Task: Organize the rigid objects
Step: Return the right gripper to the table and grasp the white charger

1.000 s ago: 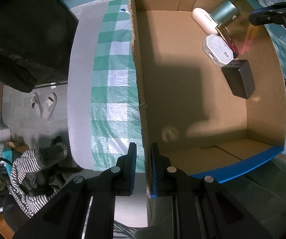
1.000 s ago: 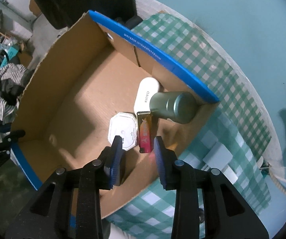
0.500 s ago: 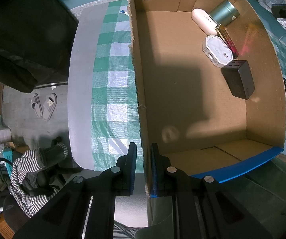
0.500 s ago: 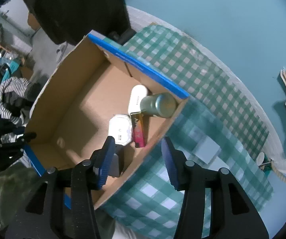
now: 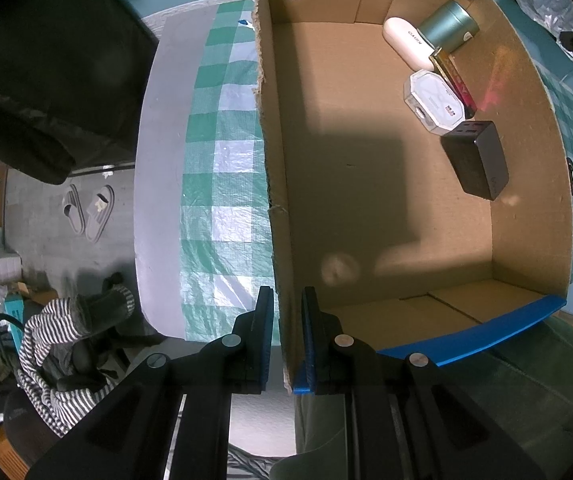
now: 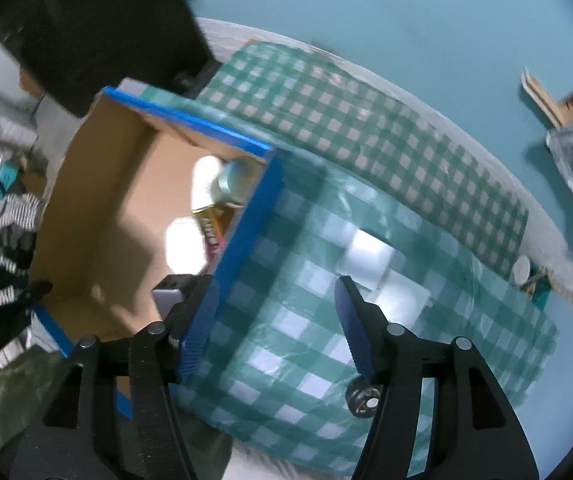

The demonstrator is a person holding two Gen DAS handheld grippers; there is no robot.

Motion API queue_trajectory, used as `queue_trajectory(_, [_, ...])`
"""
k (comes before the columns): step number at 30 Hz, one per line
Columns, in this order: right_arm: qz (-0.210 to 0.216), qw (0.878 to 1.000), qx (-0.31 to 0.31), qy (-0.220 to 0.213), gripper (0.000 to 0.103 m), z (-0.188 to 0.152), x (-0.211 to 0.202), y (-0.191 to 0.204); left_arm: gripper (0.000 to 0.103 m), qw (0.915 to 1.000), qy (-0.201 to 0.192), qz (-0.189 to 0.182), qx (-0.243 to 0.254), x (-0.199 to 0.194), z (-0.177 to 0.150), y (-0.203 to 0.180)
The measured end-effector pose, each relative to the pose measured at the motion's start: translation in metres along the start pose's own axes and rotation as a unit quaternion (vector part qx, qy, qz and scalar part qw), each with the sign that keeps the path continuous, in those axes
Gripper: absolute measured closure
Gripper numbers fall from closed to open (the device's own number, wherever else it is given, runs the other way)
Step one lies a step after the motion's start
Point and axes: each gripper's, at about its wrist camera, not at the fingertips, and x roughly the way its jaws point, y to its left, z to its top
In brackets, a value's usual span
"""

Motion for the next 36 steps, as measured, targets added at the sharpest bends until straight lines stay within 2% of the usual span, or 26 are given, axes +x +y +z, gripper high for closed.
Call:
queue_trajectory(9, [-0.002, 0.995, 0.1, 0.029, 0.039, 0.008, 0.039, -0.065, 0.089, 1.0, -0.001, 0.002, -0.003, 0.0, -0.002, 0.0])
queue_trajectory(16, [0.008, 0.988, 0.151, 0.043, 0.039, 0.016, 0.068, -0.094, 0.089, 1.0, -0.002, 0.005, -0.006, -0.001, -0.004, 0.0])
queue_trajectory(27, [0.006, 0.981, 0.185, 0.063, 0.039, 0.021, 0.105, -0.109, 0.089, 0.9999, -0.002, 0.007, -0.015, 0.0, -0.007, 0.001])
queue_trajectory(30, [0.015, 0.98, 0.186, 0.065, 0.039, 0.02, 0.112, -0.106, 0.089, 0.9999, -0.002, 0.007, -0.015, 0.0, -0.006, 0.001])
queue_trajectory(36, [-0.001, 0.982, 0.176, 0.072, 0.04, 0.023, 0.124, -0.097, 0.089, 0.9999, -0.003, 0.008, -0.013, 0.0, -0.006, 0.0])
